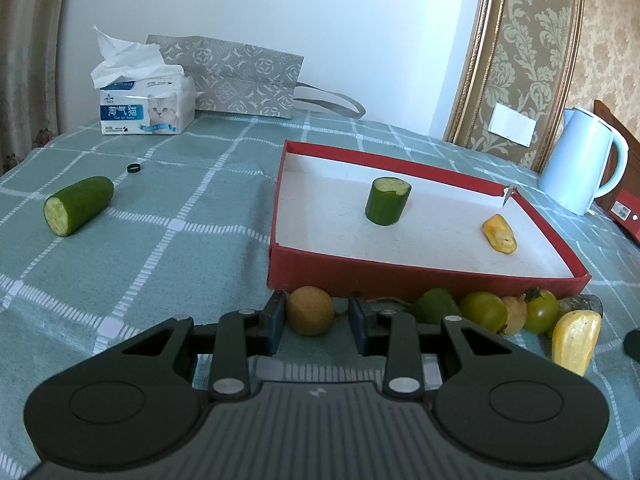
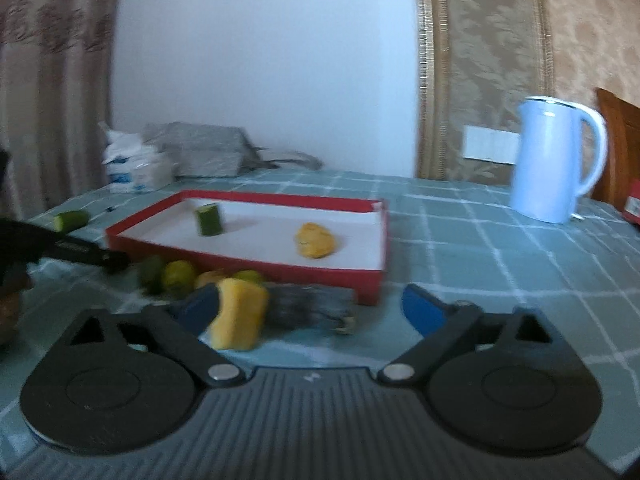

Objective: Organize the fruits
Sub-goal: 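Grasp the brown round fruit by its stem with the left tool, then place the brown fruit in the tray with the left tool while the right tool grasps the yellow pepper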

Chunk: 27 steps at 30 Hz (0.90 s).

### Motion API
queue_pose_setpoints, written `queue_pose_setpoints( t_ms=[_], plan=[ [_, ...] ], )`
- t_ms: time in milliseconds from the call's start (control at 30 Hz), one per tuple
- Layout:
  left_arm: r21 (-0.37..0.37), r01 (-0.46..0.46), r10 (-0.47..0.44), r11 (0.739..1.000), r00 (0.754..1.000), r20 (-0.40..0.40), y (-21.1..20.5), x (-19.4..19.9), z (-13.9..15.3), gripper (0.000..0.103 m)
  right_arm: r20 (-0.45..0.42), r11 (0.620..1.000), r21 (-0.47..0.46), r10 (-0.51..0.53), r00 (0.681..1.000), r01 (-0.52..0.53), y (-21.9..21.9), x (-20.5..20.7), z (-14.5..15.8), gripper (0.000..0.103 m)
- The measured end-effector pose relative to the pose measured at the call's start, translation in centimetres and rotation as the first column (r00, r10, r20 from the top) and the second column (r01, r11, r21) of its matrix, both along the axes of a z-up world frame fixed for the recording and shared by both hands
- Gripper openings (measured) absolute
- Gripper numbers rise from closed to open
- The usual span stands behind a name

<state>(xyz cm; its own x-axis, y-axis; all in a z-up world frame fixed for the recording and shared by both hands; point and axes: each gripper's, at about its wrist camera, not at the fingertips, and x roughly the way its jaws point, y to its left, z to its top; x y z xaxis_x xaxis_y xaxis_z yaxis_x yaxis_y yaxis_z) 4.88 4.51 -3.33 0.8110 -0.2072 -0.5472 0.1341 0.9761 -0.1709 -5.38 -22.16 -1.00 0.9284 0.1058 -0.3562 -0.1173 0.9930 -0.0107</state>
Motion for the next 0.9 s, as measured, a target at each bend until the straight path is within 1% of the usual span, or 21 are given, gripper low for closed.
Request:
queue_pose_setpoints(
  t_ms=[100, 200, 267, 367, 467, 533, 600, 667, 767, 900],
  plan=[
    [0.0, 0.001, -0.001, 1.0, 1.0, 0.0, 0.0, 0.0, 0.0, 0.033, -0.053, 0.999, 0.014, 0.053, 0.997, -0.052, 1.1, 0.8, -0.1, 0.084],
    [0.0, 0.004, -0.004, 1.0, 1.0, 0.0, 0.0, 0.0, 0.0, 0.033, -0.105, 0.994, 0.049, 0.1, 0.989, -0.096, 1.8, 1.8, -0.2, 0.074],
    [-0.003, 0.005, -0.005, 1.0, 1.0, 0.001, 0.0, 0.0, 0.0, 0.033, -0.143, 0.993, 0.056, 0.112, 0.983, -0.105, 2.2, 2.6, -0.5, 0.056],
    [-0.001, 0.005, -0.005, 1.0, 1.0, 0.001, 0.0, 0.0, 0.0, 0.033, -0.199, 0.991, 0.077, 0.126, 0.972, -0.113, 2.4, 4.0, -1.1, 0.047],
    [-0.001, 0.005, -0.005, 1.0, 1.0, 0.0, 0.0, 0.0, 0.0, 0.033, -0.237, 0.987, 0.118, 0.136, 0.962, -0.111, 2.4, 5.0, -1.5, 0.042],
    [0.0, 0.006, -0.006, 1.0, 1.0, 0.001, -0.1, -0.1, 0.0, 0.033, -0.229, 0.989, 0.105, 0.129, 0.965, -0.107, 2.6, 5.2, -1.5, 0.039],
    [0.0, 0.006, -0.006, 1.0, 1.0, 0.001, -0.1, -0.1, 0.0, 0.033, -0.226, 0.99, 0.092, 0.124, 0.966, -0.105, 2.9, 5.5, -1.6, 0.039],
    [-0.001, 0.006, -0.006, 1.0, 1.0, 0.001, -0.2, -0.1, 0.0, 0.033, -0.234, 0.991, 0.088, 0.121, 0.965, -0.103, 2.9, 5.7, -1.8, 0.034],
    [-0.003, 0.006, -0.006, 1.0, 1.0, 0.001, -0.3, -0.1, 0.0, 0.033, -0.232, 0.988, 0.118, 0.127, 0.964, -0.102, 2.5, 5.8, -1.7, 0.034],
    [-0.003, 0.006, -0.006, 1.0, 1.0, 0.001, -0.2, -0.1, -0.1, 0.033, -0.215, 0.987, 0.129, 0.127, 0.968, -0.101, 2.1, 5.6, -1.6, 0.034]
  ],
)
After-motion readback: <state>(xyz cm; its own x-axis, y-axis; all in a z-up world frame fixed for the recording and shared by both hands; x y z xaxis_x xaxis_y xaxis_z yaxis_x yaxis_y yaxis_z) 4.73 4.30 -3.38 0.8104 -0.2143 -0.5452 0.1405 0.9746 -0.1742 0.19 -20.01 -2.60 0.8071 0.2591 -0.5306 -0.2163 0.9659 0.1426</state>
